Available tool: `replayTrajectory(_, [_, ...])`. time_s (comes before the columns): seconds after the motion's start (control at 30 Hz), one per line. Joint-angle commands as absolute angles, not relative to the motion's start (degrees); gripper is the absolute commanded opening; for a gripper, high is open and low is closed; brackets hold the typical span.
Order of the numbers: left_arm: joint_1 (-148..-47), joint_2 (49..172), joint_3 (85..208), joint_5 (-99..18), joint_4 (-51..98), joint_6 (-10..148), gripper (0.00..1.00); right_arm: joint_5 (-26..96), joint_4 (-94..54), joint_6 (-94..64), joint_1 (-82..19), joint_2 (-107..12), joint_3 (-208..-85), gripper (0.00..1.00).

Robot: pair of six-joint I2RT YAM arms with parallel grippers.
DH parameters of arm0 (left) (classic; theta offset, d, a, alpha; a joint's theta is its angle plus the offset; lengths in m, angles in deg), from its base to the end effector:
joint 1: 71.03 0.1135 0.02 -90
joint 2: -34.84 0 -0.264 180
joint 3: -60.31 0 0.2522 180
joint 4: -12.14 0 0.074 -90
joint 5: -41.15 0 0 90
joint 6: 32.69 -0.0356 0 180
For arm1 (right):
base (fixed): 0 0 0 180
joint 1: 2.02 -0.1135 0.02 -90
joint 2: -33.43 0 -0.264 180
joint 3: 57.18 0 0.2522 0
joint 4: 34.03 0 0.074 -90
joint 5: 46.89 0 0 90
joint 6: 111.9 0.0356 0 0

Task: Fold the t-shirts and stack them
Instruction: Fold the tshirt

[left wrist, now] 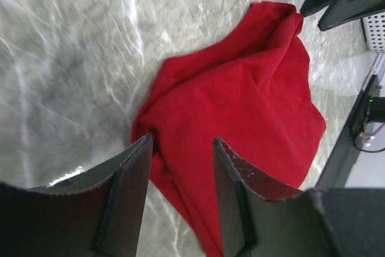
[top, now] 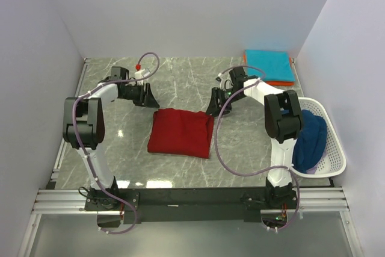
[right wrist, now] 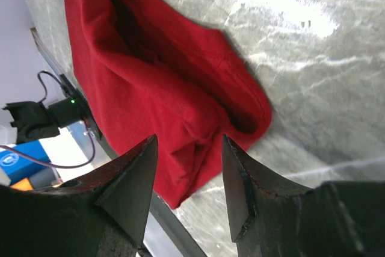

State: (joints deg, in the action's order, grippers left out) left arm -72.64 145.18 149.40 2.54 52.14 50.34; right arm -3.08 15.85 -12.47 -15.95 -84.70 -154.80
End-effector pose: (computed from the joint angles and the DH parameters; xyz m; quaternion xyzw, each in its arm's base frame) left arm 0.3922 -0.0389 0.1853 0.1726 0.8624 -0.4091 0.2431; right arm 0.3954 0.1245 0.1650 -0.1023 0.9031 0.4102 0.0752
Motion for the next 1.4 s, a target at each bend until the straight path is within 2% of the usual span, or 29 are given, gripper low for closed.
replayTrajectory(0.0, [-72.96,144.96,148.17,4.06,47.71,55.19,0.5,-6.01,12.16,-10.3,-15.9,-85.66,-155.49,0.54])
replayTrajectory(0.57, [-74.72,149.36,148.34,1.07,44.71,56.78,0.5,-7.6,12.08,-9.51,-15.99,-88.65,-156.11,0.5])
replayTrajectory(0.77, [-75.6,150.67,148.52,0.8,44.62,56.69,0.5,-7.42,12.33,-10.12,-16.08,-87.86,-156.2,0.41])
replayTrajectory(0.8, [-75.6,150.85,148.61,0.8,44.62,56.69,0.49,-7.42,12.34,-10.29,-15.99,-87.86,-156.28,0.36])
replayTrajectory(0.87, [-75.6,151.11,148.96,0.72,44.19,56.87,0.46,-7.25,12.34,-10.47,-16.08,-87.77,-156.37,0.3])
replayTrajectory(0.9, [-75.6,151.12,149.04,0.72,44.1,56.87,0.41,-7.07,12.34,-10.56,-16.08,-87.68,-156.46,0.23])
replayTrajectory(0.97, [-75.6,151.2,149.4,0.45,43.92,56.87,0.35,-6.81,12.6,-10.91,-16.08,-87.51,-156.46,0.17])
replayTrajectory(1.0, [-75.6,151.2,149.57,0.28,43.83,56.95,0.26,-6.29,12.86,-11.17,-15.99,-87.51,-156.37,0.11])
replayTrajectory(1.07, [-75.51,150.94,149.57,-0.07,43.66,56.87,0.16,-5.67,13.04,-11.7,-15.9,-86.63,-156.37,0.01])
replayTrajectory(1.1, [-75.42,150.51,149.4,-0.25,43.31,56.95,0.07,-4.79,13.21,-11.88,-15.64,-86.28,-156.29,0.0])
replayTrajectory(1.17, [-74.99,149.98,148.96,-0.78,42.43,56.87,0.01,-3.82,13.39,-12.4,-15.38,-84.96,-156.37,0.0])
replayTrajectory(1.37, [-74.02,148.92,148.52,-1.66,40.41,59.24,0.01,0.31,15.15,-14.43,-13.44,-82.06,-157.51,0.0])
